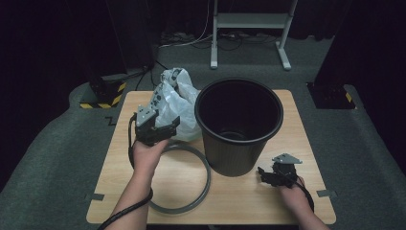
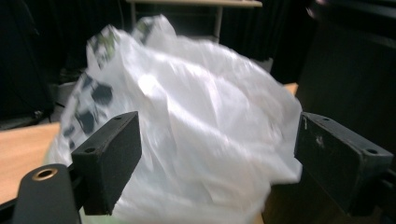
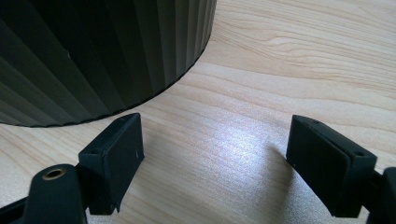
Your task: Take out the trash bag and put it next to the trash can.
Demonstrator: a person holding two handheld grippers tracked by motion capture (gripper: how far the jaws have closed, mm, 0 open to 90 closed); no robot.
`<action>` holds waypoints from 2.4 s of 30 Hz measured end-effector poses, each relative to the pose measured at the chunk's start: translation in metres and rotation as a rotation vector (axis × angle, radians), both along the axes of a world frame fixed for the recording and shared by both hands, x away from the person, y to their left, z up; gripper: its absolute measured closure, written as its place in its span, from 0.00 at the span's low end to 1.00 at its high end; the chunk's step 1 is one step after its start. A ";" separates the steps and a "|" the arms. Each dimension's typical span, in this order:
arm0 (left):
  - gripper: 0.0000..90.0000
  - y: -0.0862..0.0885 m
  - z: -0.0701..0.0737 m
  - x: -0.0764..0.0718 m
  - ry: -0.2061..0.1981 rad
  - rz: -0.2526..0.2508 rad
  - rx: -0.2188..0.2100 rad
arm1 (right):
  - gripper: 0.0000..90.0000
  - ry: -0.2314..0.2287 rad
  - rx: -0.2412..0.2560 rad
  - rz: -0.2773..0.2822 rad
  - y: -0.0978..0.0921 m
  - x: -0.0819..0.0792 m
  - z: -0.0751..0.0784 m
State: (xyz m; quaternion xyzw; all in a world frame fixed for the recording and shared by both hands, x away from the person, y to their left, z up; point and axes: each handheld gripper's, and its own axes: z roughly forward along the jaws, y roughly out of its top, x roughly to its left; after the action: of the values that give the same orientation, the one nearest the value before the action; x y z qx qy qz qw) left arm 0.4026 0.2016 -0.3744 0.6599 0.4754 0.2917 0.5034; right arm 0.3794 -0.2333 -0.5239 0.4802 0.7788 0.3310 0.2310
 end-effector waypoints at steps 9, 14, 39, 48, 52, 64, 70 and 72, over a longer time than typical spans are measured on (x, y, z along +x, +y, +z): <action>0.17 0.005 -0.023 -0.025 0.098 -0.034 0.012 | 0.21 0.007 0.009 -0.005 0.000 0.000 0.000; 0.17 0.007 -0.039 -0.036 0.117 -0.032 0.030 | 0.20 0.010 0.011 -0.001 0.001 0.000 0.000; 0.18 0.030 -0.072 -0.039 0.238 0.010 0.100 | 0.19 0.017 0.015 0.009 0.004 0.001 -0.001; 0.18 0.034 -0.088 -0.032 0.363 0.020 0.192 | 0.19 0.019 0.015 0.027 0.004 0.001 0.000; 0.18 0.036 -0.093 -0.030 0.405 0.027 0.215 | 0.19 0.019 0.015 0.032 0.005 0.001 0.000; 0.28 0.051 -0.111 -0.025 0.554 0.071 0.206 | 0.19 0.021 0.016 0.042 0.005 0.001 0.000; 0.31 0.052 -0.116 -0.024 0.587 0.092 0.266 | 0.19 0.021 0.017 0.044 0.005 0.001 -0.001; 0.34 0.053 -0.119 -0.024 0.606 0.101 0.285 | 0.19 0.020 0.016 0.045 0.005 0.001 -0.001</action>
State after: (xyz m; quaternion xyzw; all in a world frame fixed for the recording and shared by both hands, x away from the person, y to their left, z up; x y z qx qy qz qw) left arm 0.3784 0.2545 -0.4936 0.7558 0.5901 0.1705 0.2270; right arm 0.3804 -0.2286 -0.5244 0.4677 0.7890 0.3376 0.2114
